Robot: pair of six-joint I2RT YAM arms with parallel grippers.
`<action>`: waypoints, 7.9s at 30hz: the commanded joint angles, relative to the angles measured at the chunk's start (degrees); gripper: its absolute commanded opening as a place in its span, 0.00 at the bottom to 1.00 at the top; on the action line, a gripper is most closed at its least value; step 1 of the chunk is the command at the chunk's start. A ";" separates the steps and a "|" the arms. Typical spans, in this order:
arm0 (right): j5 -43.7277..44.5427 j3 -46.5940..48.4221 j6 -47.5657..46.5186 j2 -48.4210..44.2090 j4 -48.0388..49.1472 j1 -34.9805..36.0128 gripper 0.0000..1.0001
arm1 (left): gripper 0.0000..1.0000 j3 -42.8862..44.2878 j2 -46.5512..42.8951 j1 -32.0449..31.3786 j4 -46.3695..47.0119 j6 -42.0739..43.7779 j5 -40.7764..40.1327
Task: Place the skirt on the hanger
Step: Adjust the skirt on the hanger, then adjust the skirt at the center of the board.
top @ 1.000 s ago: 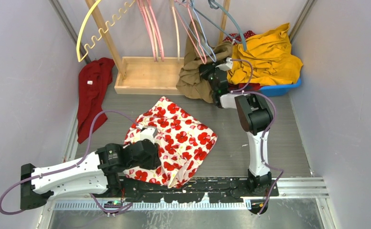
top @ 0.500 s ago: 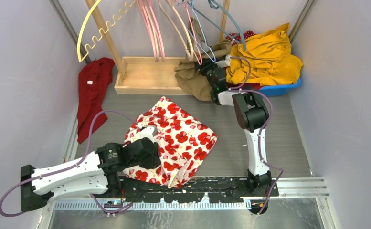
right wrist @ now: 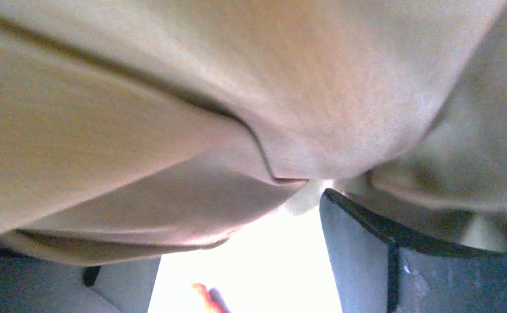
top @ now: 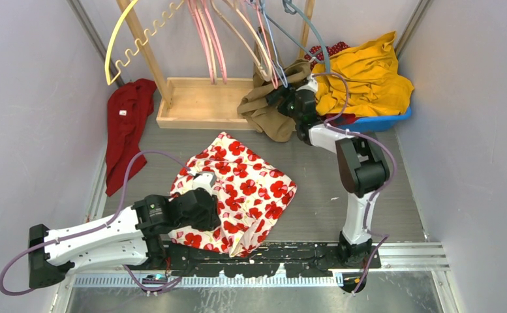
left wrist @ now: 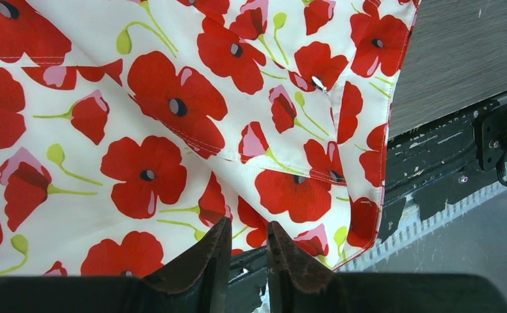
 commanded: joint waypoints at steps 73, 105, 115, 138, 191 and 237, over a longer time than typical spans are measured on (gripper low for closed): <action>10.19 -35.11 0.47 -70.37 -66.73 37.88 0.56 | 0.70 -6.30 -7.72 -3.59 -5.64 -15.15 -15.05; 39.97 -23.62 -0.20 -36.43 -67.29 72.60 0.59 | 0.51 -13.54 7.04 6.22 6.27 -16.75 -9.29; 37.43 -25.56 1.05 -36.73 -68.45 72.60 0.57 | 0.27 -13.73 6.32 8.38 5.57 -14.62 -9.45; 38.05 -25.70 1.22 -39.28 -70.53 72.18 0.02 | 0.11 -9.03 11.53 17.81 9.06 -5.18 -5.76; 12.53 -25.58 -6.90 -35.43 -54.55 69.15 0.27 | 0.29 3.82 6.81 50.03 1.24 12.34 3.73; 22.11 -42.68 8.81 -41.03 -51.68 27.60 0.48 | 0.03 0.64 35.00 24.96 7.55 -11.05 -5.32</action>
